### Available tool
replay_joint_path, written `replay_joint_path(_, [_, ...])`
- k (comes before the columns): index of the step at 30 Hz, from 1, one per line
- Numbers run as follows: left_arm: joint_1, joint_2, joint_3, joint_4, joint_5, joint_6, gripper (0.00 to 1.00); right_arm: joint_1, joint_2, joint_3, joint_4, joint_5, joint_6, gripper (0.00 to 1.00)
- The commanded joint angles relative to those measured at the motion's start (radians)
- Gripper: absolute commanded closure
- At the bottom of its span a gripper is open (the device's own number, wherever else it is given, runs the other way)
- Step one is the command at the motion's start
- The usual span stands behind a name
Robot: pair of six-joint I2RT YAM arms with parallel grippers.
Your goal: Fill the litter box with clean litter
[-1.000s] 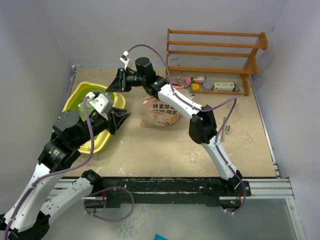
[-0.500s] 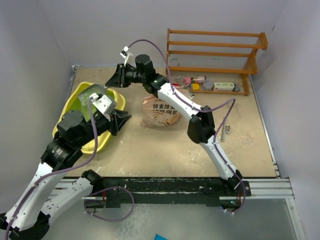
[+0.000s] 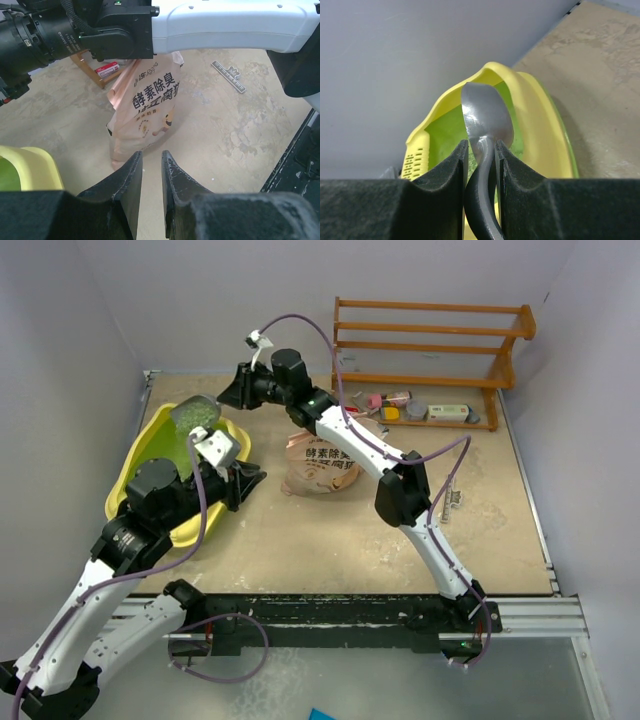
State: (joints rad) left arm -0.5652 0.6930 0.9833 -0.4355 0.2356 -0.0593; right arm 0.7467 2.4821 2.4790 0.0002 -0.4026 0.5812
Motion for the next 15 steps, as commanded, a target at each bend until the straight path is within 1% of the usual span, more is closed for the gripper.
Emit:
replay_joint_path(1, [0.002, -0.003, 0.000, 0.050, 0.006, 0.013, 0.74, -0.003, -0.047, 0.017, 0.101, 0.054, -0.085, 1.00])
replay_joint_path(8, [0.002, -0.005, -0.016, 0.054, 0.008, 0.013, 0.74, 0.001, -0.066, 0.016, 0.101, 0.070, -0.174, 1.00])
replay_joint_path(12, [0.003, -0.008, -0.026, 0.060, 0.009, 0.010, 0.74, 0.017, -0.100, -0.037, 0.142, 0.079, -0.253, 1.00])
replay_joint_path(15, [0.002, -0.009, -0.035, 0.064, 0.010, 0.007, 0.74, 0.036, -0.104, -0.023, 0.122, 0.075, -0.317, 1.00])
